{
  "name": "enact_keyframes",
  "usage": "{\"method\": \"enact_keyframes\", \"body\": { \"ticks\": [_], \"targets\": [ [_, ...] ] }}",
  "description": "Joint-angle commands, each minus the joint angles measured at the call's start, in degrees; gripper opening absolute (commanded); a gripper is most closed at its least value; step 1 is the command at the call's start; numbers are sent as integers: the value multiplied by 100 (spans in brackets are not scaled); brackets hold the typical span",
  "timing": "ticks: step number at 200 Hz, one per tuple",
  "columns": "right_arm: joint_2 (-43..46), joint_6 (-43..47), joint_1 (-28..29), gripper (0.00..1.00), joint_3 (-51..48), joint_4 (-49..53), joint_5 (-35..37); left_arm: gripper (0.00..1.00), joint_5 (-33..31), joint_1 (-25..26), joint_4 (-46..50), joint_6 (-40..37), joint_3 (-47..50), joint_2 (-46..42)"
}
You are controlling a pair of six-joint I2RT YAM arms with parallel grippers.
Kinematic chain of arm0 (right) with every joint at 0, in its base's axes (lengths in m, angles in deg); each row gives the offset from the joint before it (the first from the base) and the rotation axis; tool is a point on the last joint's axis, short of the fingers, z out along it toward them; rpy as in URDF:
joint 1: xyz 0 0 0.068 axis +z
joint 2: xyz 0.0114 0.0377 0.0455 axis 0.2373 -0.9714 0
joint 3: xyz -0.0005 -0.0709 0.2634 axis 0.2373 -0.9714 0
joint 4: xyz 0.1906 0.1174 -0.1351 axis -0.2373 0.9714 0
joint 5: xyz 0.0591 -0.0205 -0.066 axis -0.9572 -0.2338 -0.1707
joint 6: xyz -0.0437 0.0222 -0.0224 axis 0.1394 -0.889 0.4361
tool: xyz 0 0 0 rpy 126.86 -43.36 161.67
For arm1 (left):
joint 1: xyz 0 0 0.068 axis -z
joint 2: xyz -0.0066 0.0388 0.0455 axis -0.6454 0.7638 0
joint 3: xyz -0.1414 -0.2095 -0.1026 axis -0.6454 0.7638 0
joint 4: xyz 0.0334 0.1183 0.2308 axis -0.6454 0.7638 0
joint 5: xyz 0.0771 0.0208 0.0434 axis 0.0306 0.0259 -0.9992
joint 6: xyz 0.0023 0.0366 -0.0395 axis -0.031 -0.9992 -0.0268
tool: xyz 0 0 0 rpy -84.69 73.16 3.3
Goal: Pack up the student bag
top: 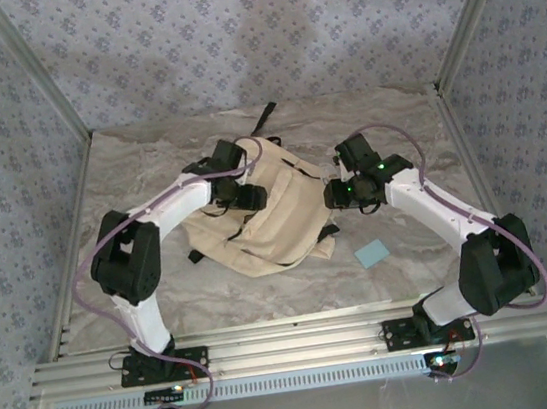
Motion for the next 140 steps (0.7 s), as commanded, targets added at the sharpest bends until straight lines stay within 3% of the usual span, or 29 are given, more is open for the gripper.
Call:
{"method": "enact_keyframes", "body": {
  "ticks": [1, 56, 130, 140],
  "targets": [
    [72, 32, -32, 35, -21, -87, -150, 74, -156, -76, 92, -107, -312, -238],
    [75, 28, -37, 35, -18, -110, -97, 60, -490, -79, 332, -255, -472, 399],
    [57, 13, -39, 34, -17, -119, -106, 66, -486, 50, 410, -49, -45, 1010],
    [60, 0, -41, 34, -16, -134, -105, 56, -512, 100, 442, -47, -52, 1114]
  ]
}}
